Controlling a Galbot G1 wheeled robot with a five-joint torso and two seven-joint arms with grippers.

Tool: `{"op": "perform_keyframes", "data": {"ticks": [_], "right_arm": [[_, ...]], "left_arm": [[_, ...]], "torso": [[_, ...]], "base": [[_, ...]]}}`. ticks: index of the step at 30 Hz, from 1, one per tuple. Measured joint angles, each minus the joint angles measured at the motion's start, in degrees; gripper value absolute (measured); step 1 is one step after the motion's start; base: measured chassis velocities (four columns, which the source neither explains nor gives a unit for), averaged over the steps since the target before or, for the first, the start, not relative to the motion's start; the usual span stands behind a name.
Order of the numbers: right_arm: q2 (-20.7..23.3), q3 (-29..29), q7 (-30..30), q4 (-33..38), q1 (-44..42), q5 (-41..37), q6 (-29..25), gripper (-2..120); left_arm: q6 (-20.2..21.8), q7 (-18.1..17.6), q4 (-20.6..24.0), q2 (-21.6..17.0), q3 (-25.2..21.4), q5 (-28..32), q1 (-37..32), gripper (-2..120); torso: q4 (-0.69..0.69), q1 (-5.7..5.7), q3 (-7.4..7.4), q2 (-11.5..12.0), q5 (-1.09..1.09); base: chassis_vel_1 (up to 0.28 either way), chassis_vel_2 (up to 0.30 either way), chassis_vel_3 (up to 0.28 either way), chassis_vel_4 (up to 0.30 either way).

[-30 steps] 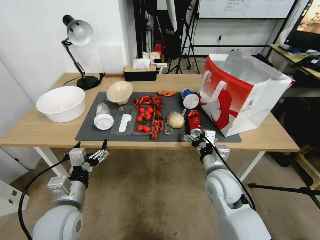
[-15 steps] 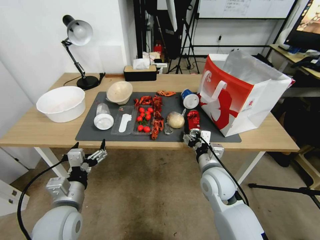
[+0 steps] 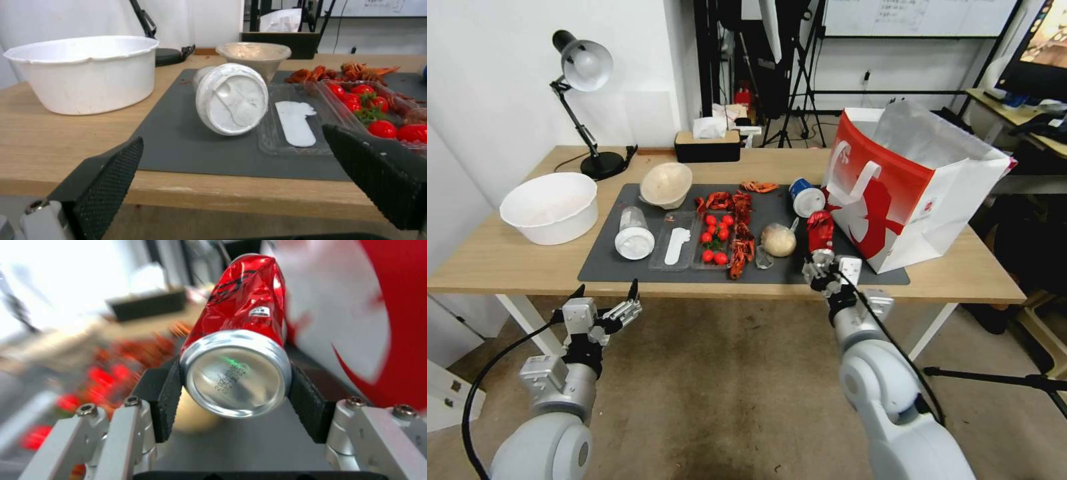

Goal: Pick up the trash from the table and place it into the takeout bag.

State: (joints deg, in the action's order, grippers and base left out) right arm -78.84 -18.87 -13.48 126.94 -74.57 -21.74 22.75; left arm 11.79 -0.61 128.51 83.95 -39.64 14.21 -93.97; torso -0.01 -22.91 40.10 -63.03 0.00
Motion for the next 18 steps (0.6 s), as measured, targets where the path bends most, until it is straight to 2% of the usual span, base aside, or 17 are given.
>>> {"op": "perform_keyframes", "data": {"ticks": [1,4,9,12,18], "right_arm": [[0.0,0.0,0.0,0.0,0.0,0.0,0.0,52],[3.36,-1.79,5.02,2.65,1.09,-5.57,-3.86,52],[7.29,-4.16,8.3,3.12,3.81,-10.91,-7.73,52],[9.27,-5.59,7.99,3.37,5.95,-14.7,-8.55,52],[13.29,-8.44,2.68,3.54,11.64,-21.47,-7.65,52]], "left_arm": [[0.0,0.0,0.0,0.0,0.0,0.0,0.0,100],[-0.08,0.03,0.09,0.31,0.47,-0.43,-0.04,100],[-0.23,0.08,0.28,0.51,0.75,-0.84,-0.22,100],[-0.34,0.11,0.34,0.57,0.78,-1.02,-0.32,100],[-0.42,0.16,0.54,0.68,0.78,-1.25,-0.5,100]], "torso": [[0.0,0.0,0.0,0.0,0.0],[0.0,0.0,0.0,0.0,0.01],[0.0,-0.01,0.0,-0.01,0.02],[0.01,0.0,0.0,-0.01,0.01],[0.0,-0.01,0.01,-0.01,0.02]], "base": [[0.0,0.0,0.0,0.0],[0.0,0.0,0.0,0.0],[0.0,0.0,0.0,0.0],[0.0,0.0,0.0,0.0],[0.0,0.0,0.0,0.0]]}}
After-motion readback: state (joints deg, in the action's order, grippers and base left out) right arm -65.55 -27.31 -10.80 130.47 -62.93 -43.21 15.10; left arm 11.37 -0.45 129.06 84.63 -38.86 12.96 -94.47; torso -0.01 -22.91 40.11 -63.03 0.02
